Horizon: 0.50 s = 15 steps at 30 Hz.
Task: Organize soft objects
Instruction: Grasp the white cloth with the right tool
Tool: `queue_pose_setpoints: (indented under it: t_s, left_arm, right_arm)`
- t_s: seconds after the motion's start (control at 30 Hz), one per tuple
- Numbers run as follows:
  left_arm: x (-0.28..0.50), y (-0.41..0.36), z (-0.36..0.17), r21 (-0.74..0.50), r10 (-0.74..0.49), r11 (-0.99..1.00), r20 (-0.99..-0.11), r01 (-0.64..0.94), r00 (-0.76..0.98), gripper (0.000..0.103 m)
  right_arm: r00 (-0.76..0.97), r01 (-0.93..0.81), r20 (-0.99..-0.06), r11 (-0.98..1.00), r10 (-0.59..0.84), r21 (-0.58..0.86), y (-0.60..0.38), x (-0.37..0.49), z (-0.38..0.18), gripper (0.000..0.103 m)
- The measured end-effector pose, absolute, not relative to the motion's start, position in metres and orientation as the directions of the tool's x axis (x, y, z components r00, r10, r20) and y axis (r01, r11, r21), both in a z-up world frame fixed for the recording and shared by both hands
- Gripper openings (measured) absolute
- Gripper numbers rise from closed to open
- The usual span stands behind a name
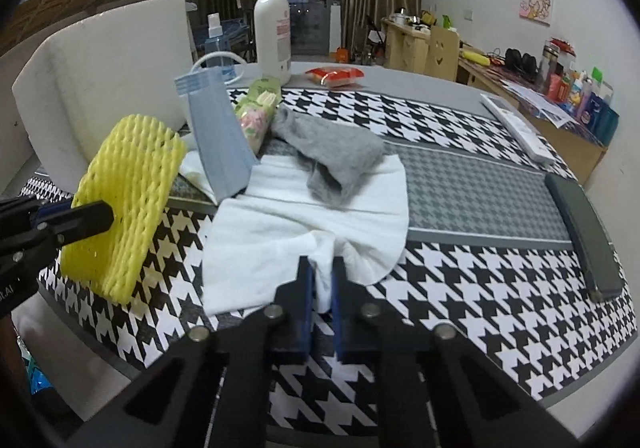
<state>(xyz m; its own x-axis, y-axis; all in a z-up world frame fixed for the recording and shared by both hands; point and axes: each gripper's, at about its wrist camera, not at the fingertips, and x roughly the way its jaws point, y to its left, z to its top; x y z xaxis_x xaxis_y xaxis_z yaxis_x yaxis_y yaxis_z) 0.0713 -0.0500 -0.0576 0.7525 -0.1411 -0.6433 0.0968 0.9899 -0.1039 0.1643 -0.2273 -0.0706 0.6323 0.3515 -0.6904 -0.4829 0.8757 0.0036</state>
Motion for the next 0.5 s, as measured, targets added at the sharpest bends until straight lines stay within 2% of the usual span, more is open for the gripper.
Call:
queue_pose_setpoints:
  t_s: [0.5]
  left_arm:
    - [0.055, -0.044, -0.045, -0.094, -0.130, 0.991, -0.597, 0.093, 0.792, 0.012]
  right_arm:
    - [0.707, -0.484, -0.583, 0.875, 0.401, 0.014, -0.239, 0.139, -0.025, 0.007]
